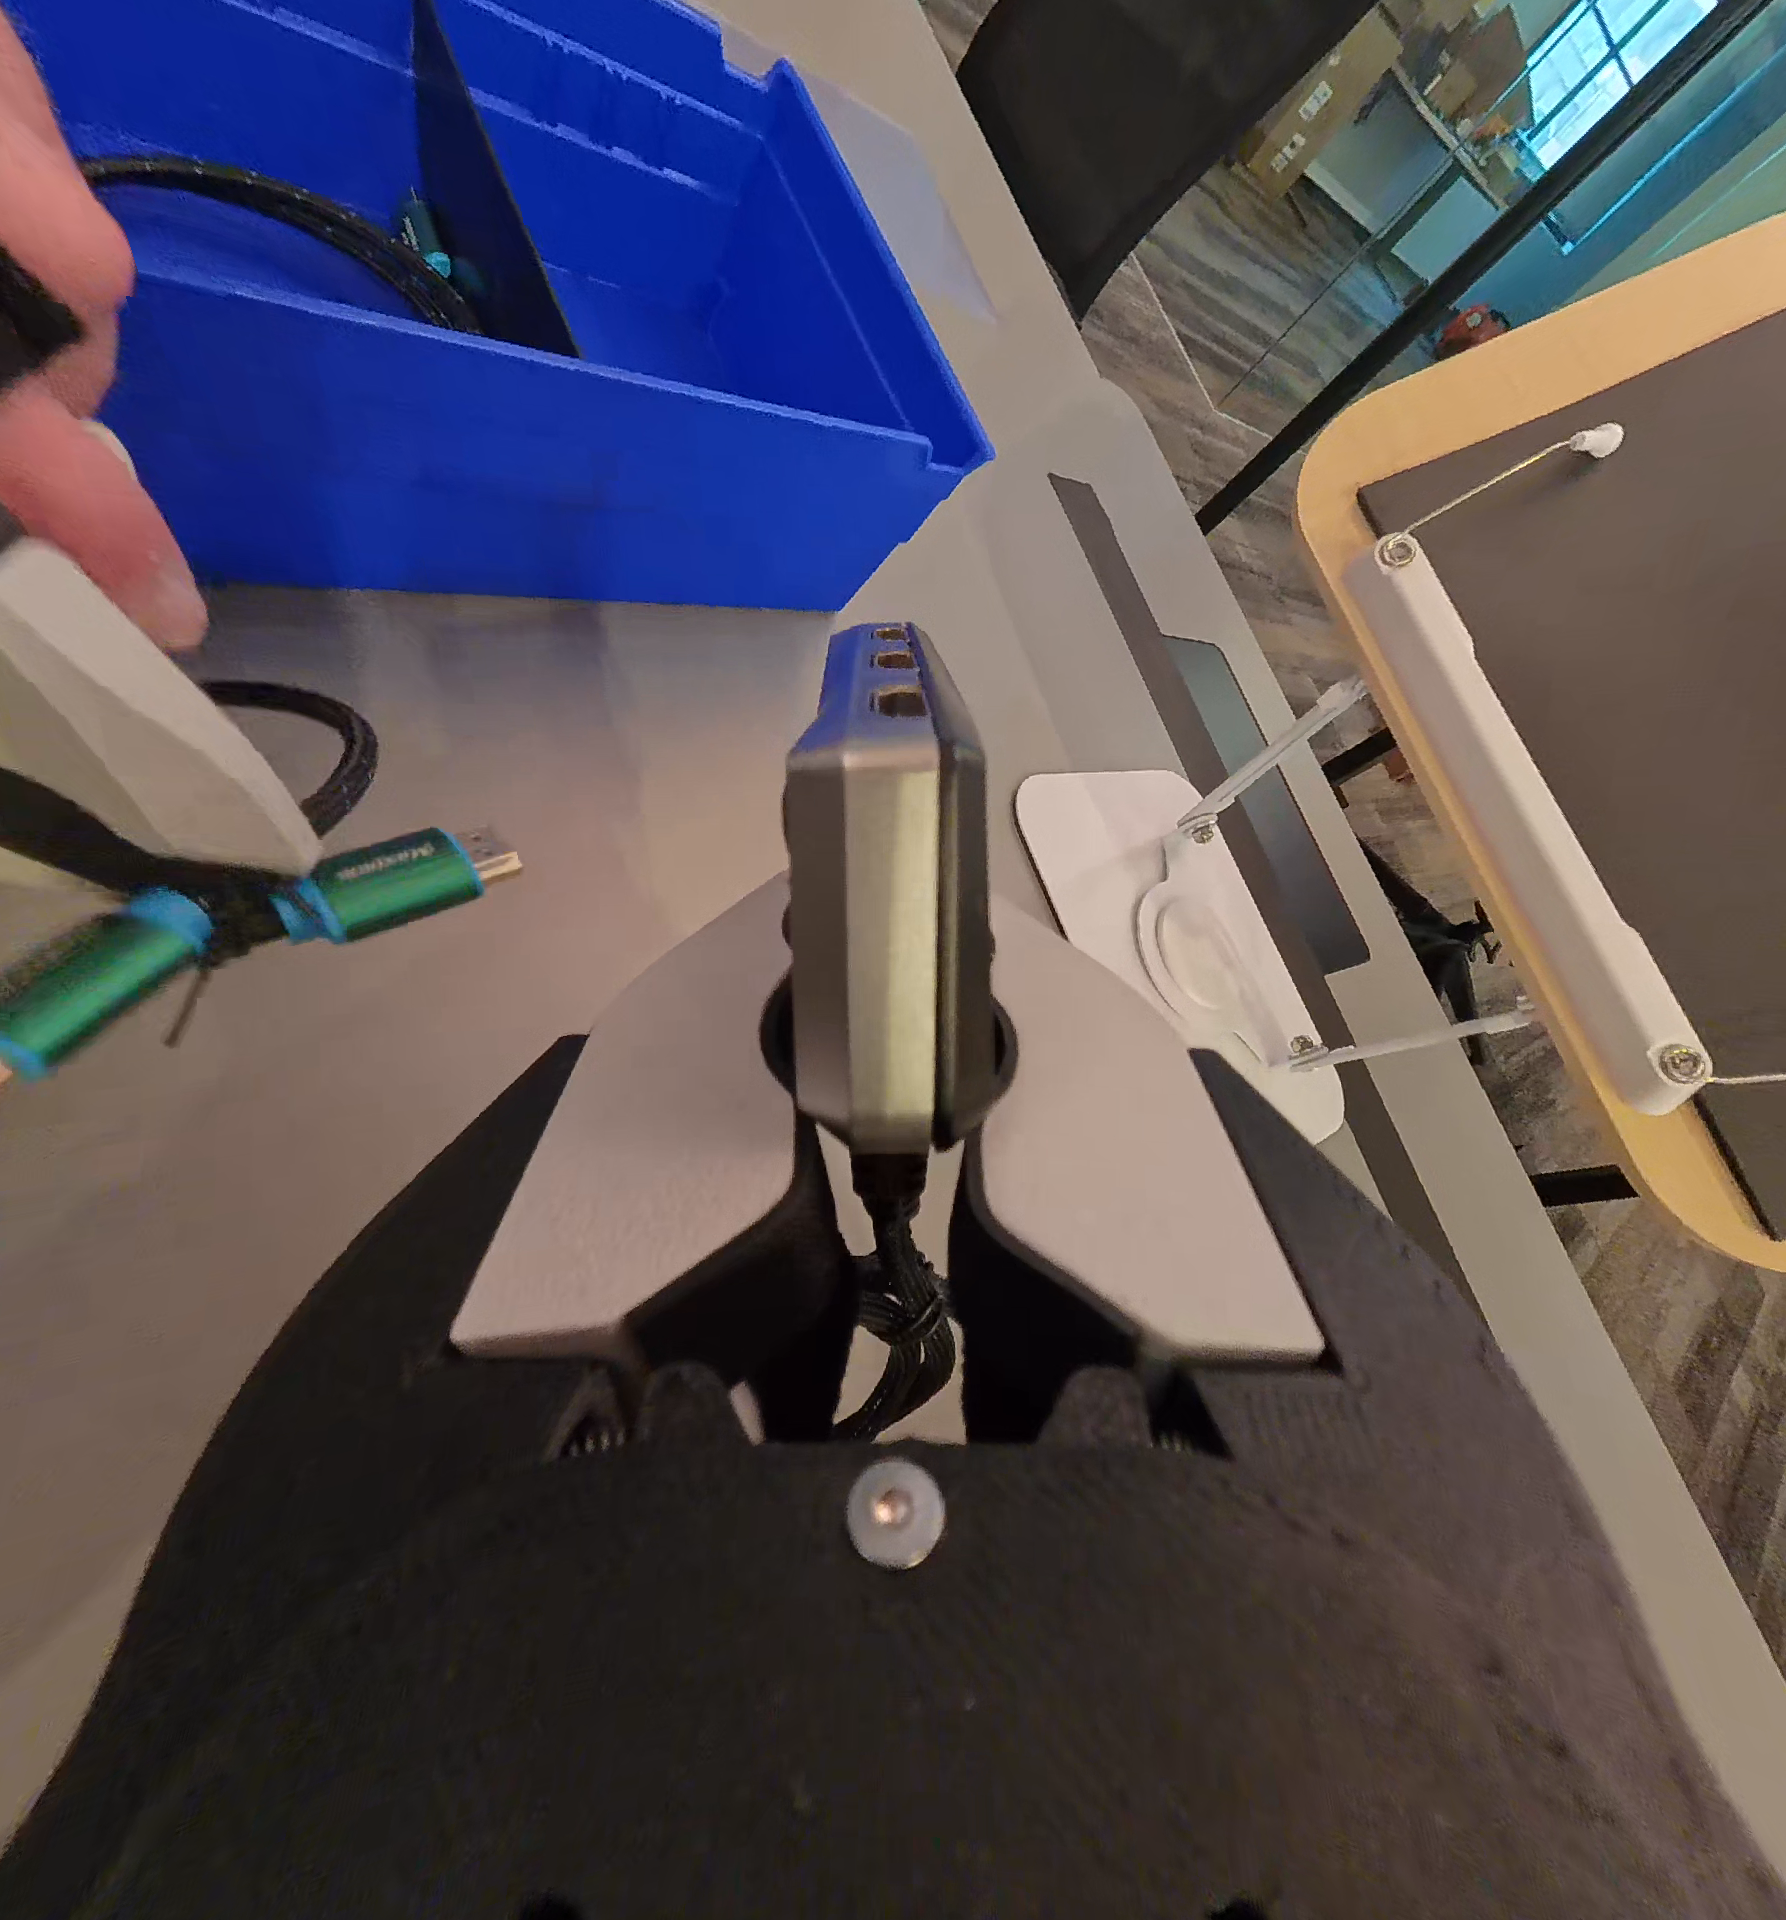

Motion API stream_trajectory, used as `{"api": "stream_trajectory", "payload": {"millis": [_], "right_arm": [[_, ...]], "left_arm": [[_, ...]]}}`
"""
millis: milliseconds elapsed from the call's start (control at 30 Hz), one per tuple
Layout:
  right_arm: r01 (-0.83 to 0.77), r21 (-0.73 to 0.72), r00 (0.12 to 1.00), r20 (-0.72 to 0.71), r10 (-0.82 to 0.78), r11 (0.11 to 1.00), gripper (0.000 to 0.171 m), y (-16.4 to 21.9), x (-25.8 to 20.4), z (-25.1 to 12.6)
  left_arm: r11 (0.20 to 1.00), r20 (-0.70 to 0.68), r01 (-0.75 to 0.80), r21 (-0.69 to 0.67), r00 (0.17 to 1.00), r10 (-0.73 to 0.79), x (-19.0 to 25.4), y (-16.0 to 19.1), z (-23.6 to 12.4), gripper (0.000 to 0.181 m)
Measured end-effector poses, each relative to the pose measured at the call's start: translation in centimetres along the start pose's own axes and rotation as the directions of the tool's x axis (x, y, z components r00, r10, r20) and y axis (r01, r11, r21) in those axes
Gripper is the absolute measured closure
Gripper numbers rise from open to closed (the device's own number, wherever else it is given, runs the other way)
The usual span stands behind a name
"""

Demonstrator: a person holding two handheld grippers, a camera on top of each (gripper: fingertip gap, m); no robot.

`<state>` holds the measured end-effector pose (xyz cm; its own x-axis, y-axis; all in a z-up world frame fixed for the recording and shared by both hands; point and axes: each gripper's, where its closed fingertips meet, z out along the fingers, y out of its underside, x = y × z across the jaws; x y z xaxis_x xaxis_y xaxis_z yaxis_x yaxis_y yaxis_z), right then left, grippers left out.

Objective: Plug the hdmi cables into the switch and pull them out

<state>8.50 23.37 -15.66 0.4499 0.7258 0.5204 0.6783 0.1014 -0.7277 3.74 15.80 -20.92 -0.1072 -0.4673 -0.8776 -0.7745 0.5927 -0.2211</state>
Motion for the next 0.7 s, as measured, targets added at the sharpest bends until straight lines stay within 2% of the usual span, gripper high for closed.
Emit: {"api": "stream_trajectory", "payload": {"millis": [33,133,233,300,400,567,700], "right_arm": [[-0.005,0.001,1.000,0.000,0.005,1.000,0.149,0.1,0.1,0.0],[-0.010,0.003,1.000,0.002,0.010,1.000,0.149,0.2,0.2,-0.1],[-0.012,0.006,1.000,0.007,0.012,1.000,0.151,0.2,0.2,0.0],[-0.013,0.004,1.000,0.009,0.013,1.000,0.151,0.3,0.2,0.0],[-0.015,0.003,1.000,0.010,0.015,1.000,0.151,0.4,0.2,0.0],[-0.021,0.006,1.000,0.009,0.021,1.000,0.151,0.4,0.4,-0.2],[-0.024,0.011,1.000,0.009,0.024,1.000,0.151,0.4,0.5,-0.3]], "left_arm": [[0.999,-0.022,-0.045,-0.012,0.999,0.045,0.5,0.1,0.4,0.172],[0.989,-0.094,-0.126,-0.079,0.988,0.119,1.8,0.6,1.2,0.175],[0.987,-0.099,-0.154,-0.047,0.984,0.149,2.5,-0.3,1.4,0.175],[0.981,-0.083,-0.172,-0.095,0.983,0.164,2.5,0.2,1.6,0.170],[0.981,-0.129,-0.145,-0.128,0.983,0.129,2.8,0.2,1.5,0.162],[0.976,-0.220,-0.002,-0.218,0.974,-0.047,2.8,-0.5,0.8,0.149],[0.961,-0.319,0.176,-0.215,0.917,-0.239,3.6,-2.1,0.6,0.139]]}}
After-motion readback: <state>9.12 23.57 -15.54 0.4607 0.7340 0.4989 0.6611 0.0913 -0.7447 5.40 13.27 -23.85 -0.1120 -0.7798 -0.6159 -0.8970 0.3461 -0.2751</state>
